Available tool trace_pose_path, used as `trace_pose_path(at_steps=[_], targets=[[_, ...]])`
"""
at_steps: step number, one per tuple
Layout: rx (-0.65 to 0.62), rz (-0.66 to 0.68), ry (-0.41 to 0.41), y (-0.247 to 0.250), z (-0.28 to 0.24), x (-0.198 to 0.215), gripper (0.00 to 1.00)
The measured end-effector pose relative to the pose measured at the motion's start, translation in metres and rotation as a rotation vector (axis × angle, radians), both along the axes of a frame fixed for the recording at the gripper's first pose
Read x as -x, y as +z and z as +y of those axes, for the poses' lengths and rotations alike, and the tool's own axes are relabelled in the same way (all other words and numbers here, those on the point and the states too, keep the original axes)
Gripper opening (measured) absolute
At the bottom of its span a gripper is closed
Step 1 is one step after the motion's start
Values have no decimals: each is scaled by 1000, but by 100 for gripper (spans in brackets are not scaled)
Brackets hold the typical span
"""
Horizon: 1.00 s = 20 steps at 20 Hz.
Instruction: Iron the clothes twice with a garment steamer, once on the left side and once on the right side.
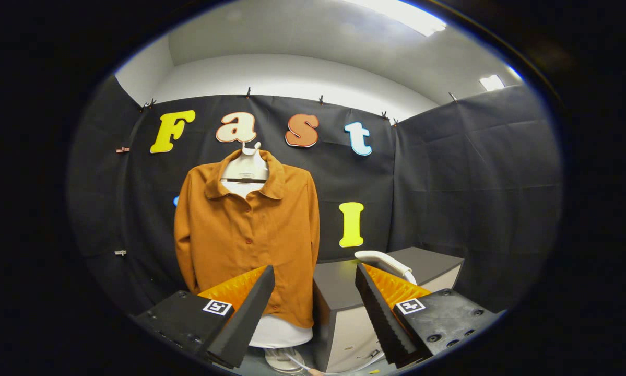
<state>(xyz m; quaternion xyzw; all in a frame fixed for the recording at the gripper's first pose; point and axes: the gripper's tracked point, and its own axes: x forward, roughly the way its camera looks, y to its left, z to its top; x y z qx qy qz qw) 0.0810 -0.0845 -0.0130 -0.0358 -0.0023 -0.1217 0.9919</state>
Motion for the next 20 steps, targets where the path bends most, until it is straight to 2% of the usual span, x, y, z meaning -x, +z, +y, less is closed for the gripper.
trace_pose_path(at_steps=[8, 15, 20], targets=[[28, 57, -25, -1, -122, -110, 98], [-27, 225, -52, -52, -219, -183, 98], [-74, 329, -19, -84, -254, -223, 98]])
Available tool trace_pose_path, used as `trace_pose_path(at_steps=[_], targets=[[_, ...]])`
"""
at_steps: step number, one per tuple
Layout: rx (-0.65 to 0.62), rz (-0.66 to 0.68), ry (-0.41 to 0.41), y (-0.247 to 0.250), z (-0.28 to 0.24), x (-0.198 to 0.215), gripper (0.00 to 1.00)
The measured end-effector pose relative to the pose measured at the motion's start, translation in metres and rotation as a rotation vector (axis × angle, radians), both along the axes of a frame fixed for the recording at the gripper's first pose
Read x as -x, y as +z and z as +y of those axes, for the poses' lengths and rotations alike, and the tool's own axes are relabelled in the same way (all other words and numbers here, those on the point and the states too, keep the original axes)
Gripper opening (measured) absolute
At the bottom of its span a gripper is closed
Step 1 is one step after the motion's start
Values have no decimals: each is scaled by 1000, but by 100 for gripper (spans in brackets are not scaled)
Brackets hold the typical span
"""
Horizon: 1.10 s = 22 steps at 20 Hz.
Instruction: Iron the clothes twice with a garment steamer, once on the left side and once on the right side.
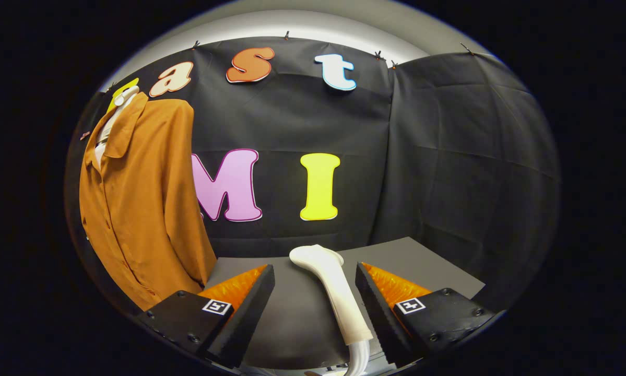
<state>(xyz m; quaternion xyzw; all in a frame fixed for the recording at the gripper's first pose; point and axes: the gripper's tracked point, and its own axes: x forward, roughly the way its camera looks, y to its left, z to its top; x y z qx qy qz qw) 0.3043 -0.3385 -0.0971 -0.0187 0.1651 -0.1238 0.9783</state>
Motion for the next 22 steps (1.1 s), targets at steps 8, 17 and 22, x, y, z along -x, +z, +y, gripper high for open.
trace_pose_path(at_steps=[8, 17, 22], targets=[[-133, 201, 40, -59, -34, -37, 98], [-163, 404, 72, -95, -37, -44, 98], [-118, 484, 82, -102, -36, -46, 86]])
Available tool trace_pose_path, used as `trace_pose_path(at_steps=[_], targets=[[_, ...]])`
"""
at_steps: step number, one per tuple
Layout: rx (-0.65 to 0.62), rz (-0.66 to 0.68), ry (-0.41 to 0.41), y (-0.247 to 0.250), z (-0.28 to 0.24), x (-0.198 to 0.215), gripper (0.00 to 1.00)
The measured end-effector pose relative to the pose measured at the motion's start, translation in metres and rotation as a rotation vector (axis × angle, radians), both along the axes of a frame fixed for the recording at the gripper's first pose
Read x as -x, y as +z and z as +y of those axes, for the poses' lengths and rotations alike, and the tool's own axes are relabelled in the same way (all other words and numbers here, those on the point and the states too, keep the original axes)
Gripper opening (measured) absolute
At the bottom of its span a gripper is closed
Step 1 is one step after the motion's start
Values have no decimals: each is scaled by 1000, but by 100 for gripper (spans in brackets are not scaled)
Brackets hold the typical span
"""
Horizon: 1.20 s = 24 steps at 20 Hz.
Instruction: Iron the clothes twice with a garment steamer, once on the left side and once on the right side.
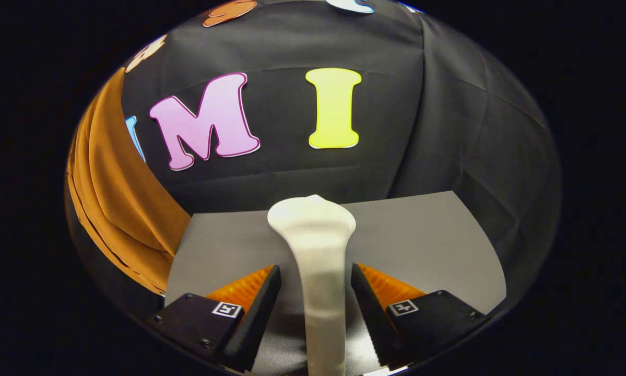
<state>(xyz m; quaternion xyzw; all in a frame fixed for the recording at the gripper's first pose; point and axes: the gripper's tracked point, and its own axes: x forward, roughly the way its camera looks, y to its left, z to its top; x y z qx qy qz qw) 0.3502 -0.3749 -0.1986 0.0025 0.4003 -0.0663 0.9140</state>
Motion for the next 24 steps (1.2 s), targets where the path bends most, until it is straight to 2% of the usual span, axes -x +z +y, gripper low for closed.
trace_pose_path(at_steps=[1, 5, 12, 14, 18, 19, 22, 23, 24], targets=[[10, 9, -7, -1, -3, -2, 73], [5, 33, -8, -2, -2, 0, 56], [-20, 61, -27, -5, -4, -1, 56], [-33, 93, -39, -14, -3, 2, 60], [-57, 117, -35, -24, -5, 3, 56], [-53, 114, -24, -26, -5, 4, 49], [-48, 67, -31, -18, -9, 4, 44], [-36, 51, -41, -13, -13, 4, 38], [-35, 28, -48, -7, -13, 4, 38]])
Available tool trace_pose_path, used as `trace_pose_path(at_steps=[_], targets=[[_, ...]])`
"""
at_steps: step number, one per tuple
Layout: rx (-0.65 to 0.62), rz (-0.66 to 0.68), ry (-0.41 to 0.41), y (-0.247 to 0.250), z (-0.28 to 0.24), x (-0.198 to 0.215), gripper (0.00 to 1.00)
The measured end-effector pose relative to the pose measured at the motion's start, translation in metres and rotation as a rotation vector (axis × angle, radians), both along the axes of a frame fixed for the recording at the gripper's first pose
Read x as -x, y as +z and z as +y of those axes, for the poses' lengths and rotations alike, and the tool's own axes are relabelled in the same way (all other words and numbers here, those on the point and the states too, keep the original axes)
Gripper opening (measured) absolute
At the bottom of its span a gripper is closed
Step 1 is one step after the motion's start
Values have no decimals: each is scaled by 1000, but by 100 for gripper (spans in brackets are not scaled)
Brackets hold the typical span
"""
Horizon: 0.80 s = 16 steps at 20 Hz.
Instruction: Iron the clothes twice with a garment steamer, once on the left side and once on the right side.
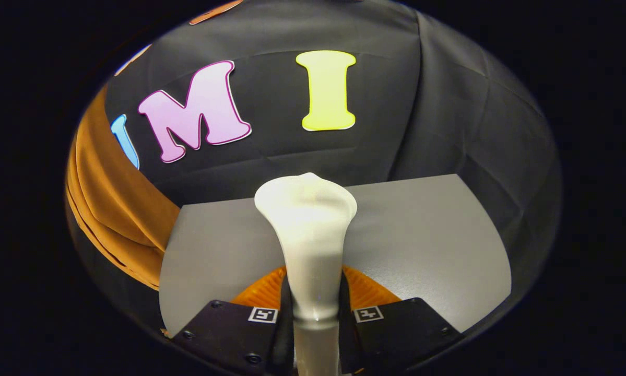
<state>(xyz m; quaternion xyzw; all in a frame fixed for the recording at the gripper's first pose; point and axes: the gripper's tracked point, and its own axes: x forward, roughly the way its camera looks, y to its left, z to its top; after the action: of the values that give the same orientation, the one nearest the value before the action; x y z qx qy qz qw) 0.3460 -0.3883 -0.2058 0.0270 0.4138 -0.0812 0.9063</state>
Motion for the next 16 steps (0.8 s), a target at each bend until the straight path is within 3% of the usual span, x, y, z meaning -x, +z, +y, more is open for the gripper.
trace_pose_path(at_steps=[11, 16], targets=[[200, -336, -22, 110, 34, 50, 37], [189, -453, -39, 157, 88, 85, 37]])
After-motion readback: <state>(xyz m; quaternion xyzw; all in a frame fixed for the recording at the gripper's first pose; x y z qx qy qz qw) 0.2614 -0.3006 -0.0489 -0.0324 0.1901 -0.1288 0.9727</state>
